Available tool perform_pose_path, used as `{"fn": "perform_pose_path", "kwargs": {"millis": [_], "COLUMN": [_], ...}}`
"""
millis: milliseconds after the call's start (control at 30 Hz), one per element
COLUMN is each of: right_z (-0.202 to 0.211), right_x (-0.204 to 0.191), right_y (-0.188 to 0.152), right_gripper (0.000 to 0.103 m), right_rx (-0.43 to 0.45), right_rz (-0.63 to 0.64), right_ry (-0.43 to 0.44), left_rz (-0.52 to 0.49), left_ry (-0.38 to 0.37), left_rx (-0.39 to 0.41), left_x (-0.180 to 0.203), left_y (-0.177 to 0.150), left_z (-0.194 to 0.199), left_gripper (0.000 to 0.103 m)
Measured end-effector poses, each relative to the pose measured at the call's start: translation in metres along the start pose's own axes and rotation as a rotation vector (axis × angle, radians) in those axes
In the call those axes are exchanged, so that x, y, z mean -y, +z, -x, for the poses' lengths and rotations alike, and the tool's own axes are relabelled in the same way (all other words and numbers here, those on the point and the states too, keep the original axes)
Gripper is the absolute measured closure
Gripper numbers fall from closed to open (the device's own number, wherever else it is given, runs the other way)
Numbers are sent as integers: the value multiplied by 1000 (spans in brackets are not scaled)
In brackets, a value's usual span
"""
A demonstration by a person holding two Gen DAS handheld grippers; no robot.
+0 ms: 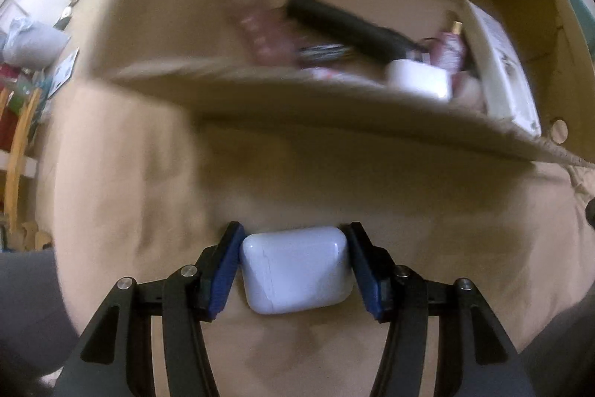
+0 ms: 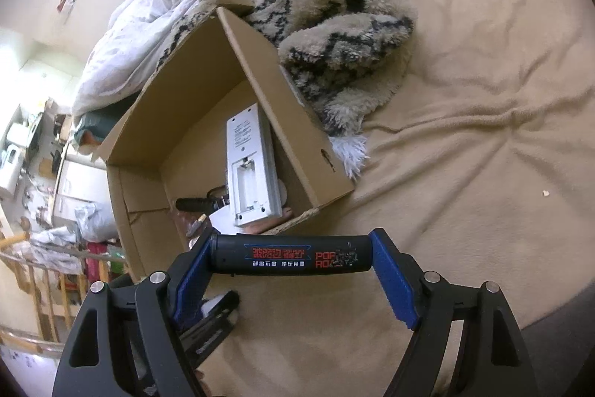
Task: Organize rigid objects
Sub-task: 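Carry earbud case and power bank into the box and open both tools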
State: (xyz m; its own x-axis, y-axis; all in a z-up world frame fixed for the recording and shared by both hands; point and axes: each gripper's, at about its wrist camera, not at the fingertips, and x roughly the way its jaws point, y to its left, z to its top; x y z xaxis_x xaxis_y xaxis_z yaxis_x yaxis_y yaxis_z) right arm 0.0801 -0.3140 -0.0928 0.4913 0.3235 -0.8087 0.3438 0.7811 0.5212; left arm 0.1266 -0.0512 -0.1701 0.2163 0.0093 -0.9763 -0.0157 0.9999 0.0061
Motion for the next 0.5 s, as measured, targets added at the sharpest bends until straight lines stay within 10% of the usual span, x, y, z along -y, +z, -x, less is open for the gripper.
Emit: {"fn": "perform_pose_path", "kwargs": {"millis": [500], "right_z": [9], "right_x": [-42], "right_y": [-6], "right_gripper": [17], "right_rx": [70], "right_rz": [226], "right_ry": [-39], "left_rz": [5], "left_ry": [-20], "left_rx": [283], "left_x": [-46], "left_y": [7], "left_z": [119], "left_gripper": [50]}}
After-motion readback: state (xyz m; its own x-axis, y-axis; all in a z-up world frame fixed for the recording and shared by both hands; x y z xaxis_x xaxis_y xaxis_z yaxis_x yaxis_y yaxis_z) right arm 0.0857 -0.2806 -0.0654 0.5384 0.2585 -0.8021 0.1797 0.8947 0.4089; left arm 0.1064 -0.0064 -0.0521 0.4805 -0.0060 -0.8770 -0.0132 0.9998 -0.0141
